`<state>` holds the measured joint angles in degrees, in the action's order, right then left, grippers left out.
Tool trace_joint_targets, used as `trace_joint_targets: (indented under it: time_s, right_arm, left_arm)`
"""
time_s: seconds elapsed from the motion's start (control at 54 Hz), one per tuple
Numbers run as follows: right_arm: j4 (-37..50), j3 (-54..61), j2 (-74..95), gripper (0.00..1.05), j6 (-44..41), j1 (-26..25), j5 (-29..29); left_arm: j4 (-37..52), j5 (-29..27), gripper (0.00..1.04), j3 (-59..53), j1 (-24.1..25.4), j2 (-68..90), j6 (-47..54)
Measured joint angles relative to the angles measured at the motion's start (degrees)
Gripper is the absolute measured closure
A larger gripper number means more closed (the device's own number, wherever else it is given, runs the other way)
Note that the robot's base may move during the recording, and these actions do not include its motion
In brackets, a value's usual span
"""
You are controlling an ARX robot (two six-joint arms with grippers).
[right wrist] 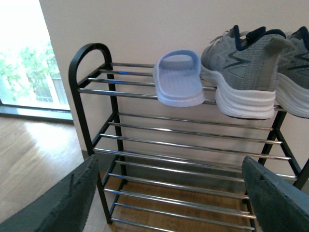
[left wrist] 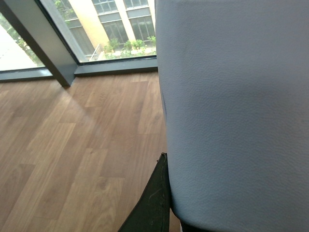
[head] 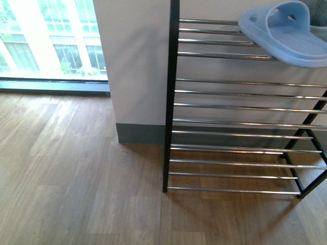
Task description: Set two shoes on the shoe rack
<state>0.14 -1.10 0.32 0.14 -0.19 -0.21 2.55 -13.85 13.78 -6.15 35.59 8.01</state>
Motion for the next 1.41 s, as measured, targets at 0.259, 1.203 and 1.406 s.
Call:
trace_joint_targets:
  time_s: [0.259, 1.203, 1.406]
  right_arm:
    - [-0.1, 0.0, 0.0, 0.09, 0.0, 0.0, 0.1]
    - [-0.1, 0.0, 0.0, 0.09, 0.0, 0.2, 0.4]
    - [-0.1, 0.0, 0.0, 0.09, 0.0, 0.2, 0.4]
  left_arm:
    - [0.0, 0.1, 1.03, 0.0, 0.0, 0.0, 0.0]
    - [12.7, 0.9, 1.03, 18.3, -5.9, 29.5, -17.0]
    - [7.6, 2.5, 1.03, 34.4, -6.9, 46.0, -21.5]
